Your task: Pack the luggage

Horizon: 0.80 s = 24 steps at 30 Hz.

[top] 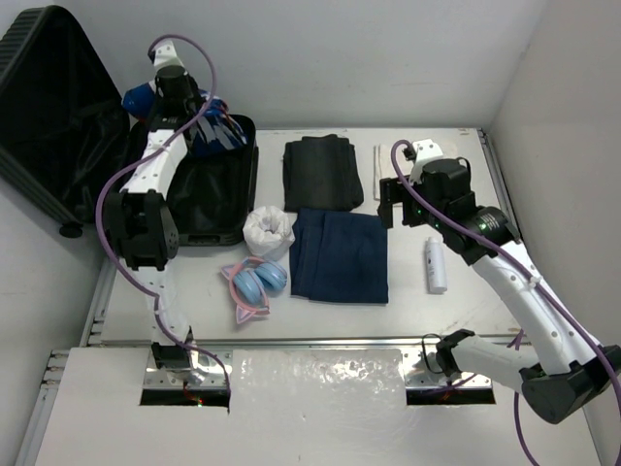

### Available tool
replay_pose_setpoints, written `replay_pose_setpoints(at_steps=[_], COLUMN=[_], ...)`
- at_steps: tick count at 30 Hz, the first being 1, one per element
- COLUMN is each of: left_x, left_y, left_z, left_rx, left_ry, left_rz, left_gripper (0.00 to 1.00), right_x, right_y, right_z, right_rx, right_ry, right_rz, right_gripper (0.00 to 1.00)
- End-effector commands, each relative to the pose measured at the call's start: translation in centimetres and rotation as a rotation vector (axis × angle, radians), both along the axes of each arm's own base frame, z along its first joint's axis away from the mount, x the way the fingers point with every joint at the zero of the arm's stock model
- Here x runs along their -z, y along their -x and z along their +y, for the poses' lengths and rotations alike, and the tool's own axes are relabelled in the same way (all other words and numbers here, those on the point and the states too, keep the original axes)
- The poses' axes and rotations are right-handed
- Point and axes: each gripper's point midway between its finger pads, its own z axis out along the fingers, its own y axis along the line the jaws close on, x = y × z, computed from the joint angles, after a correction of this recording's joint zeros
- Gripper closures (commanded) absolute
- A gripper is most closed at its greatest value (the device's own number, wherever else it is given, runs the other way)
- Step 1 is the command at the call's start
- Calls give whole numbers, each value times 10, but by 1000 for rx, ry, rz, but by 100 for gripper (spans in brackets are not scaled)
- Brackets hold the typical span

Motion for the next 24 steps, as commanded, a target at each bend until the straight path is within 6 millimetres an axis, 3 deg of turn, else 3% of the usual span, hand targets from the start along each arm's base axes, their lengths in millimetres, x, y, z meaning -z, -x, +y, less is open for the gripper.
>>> replay_pose_setpoints(at_steps=[1, 2, 6, 7, 8, 9, 10, 11, 12, 14, 17, 18, 19, 20, 21, 23, 24], left_x=[-107, -91, -69, -45, -51, -43, -18, -18, -9, 11, 37, 56, 59, 66, 92, 103, 119], left_y=[26, 36, 75, 82, 94, 100, 107, 117, 120, 139, 165, 175, 185, 192, 210, 231, 245], left_z=[1, 2, 16, 17, 19, 18, 19, 20, 3, -2, -39, -44, -45, -57, -57, -63, -64], left_rx=[10, -1, -104, -115, -129, -144, -156, -171, -151, -188, -221, -242, -282, -291, -320, -363, -375], left_ry=[-34, -35, -5, 4, 17, 55, 72, 88, 122, 124, 118, 134, 146, 206, 183, 185, 187], left_rz=[-309, -279, -285, -241, -259, -258, -211, -213, -203, -163, -78, -22, -9, -9, 89, 122, 163], left_gripper=[100, 100, 100, 100, 100, 100, 100, 100, 100, 100, 92, 91, 89, 80, 76, 76, 80], right_x=[-13, -14, -17, -18, -16, -15, -16, -13, -14, -11, -10, -10, -9, -9, -8, -6, -5], right_y=[0, 0, 2, 2, 2, 4, 3, 5, 6, 7, 9, 9, 10, 11, 11, 13, 13], right_z=[6, 6, 9, 10, 11, 13, 14, 15, 17, 17, 17, 17, 18, 19, 20, 20, 20], right_rx=[-20, -24, -38, -38, -41, -52, -52, -55, -62, -65, -66, -66, -70, -77, -80, -84, -88], right_ry=[-48, -48, -67, -78, -81, -90, -102, -105, -116, -120, -122, -127, -131, -134, -138, -140, -139], right_rz=[-50, -53, -63, -68, -66, -62, -67, -59, -61, -57, -61, -61, -59, -59, -57, -56, -56], right_gripper=[1, 1, 1, 1, 1, 1, 1, 1, 1, 1, 1, 1, 1, 1, 1, 1, 1])
